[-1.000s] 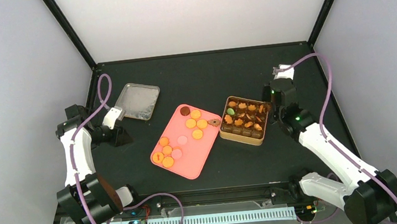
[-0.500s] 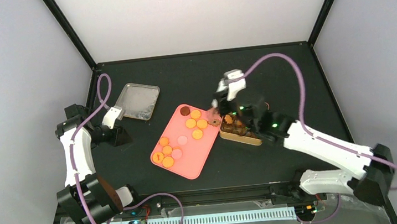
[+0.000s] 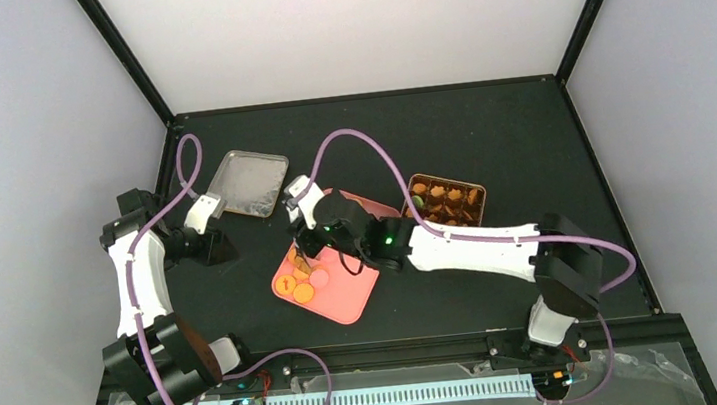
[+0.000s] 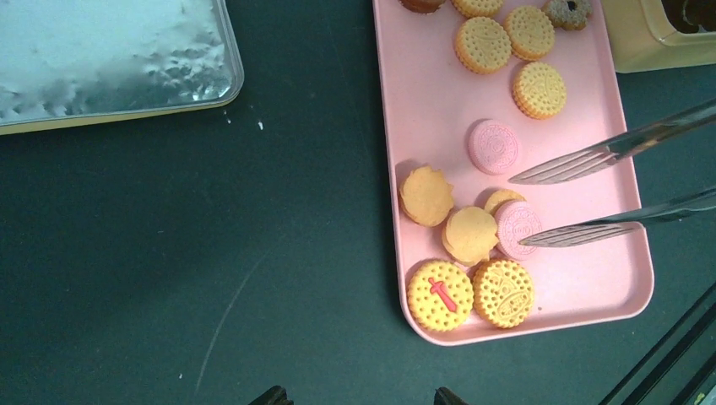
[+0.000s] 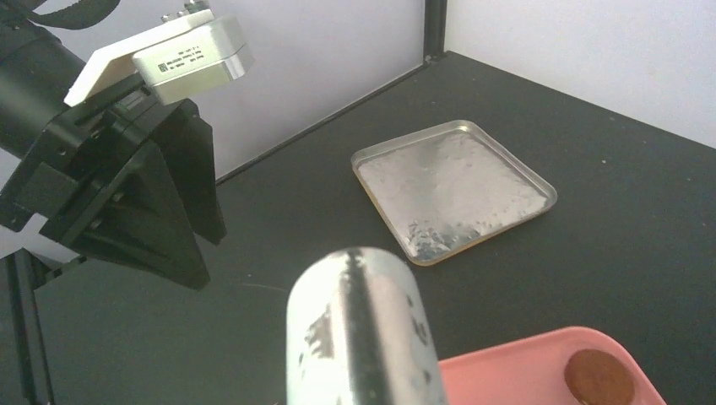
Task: Pack the cookies
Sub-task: Pick up the fake cookies from the plate.
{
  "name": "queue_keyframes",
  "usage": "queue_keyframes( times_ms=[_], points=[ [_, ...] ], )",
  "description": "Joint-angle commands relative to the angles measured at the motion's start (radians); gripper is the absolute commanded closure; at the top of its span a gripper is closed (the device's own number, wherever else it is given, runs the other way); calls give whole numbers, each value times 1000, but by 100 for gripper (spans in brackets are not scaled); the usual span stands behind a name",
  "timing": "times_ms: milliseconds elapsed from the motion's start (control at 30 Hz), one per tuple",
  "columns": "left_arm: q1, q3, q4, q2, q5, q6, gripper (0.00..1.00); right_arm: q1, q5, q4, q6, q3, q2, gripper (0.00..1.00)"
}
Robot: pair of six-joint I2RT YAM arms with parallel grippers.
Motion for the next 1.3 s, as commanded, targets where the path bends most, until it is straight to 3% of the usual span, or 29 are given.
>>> queue_keyframes(
  times_ms=[0, 400, 833, 933, 1067, 1267],
  points=[
    [8, -2, -16, -23, -11, 21, 54, -1, -26, 61, -33, 77, 48, 70],
    [10, 4, -20, -30, -14, 24, 55, -3, 22, 21, -54, 157, 189, 66],
    [10, 0, -18, -30, -12, 29, 55, -4, 15, 4, -38, 138, 218, 65],
    [10, 0, -19, -31, -13, 29, 55, -4, -2, 8, -25, 122, 199, 70],
    [10, 0, -18, -31, -13, 29, 55, -3, 19, 24, -11, 94, 164, 85],
    [10, 2, -20, -35, -13, 29, 55, -6, 59, 31, -24, 92, 108, 97]
  ],
)
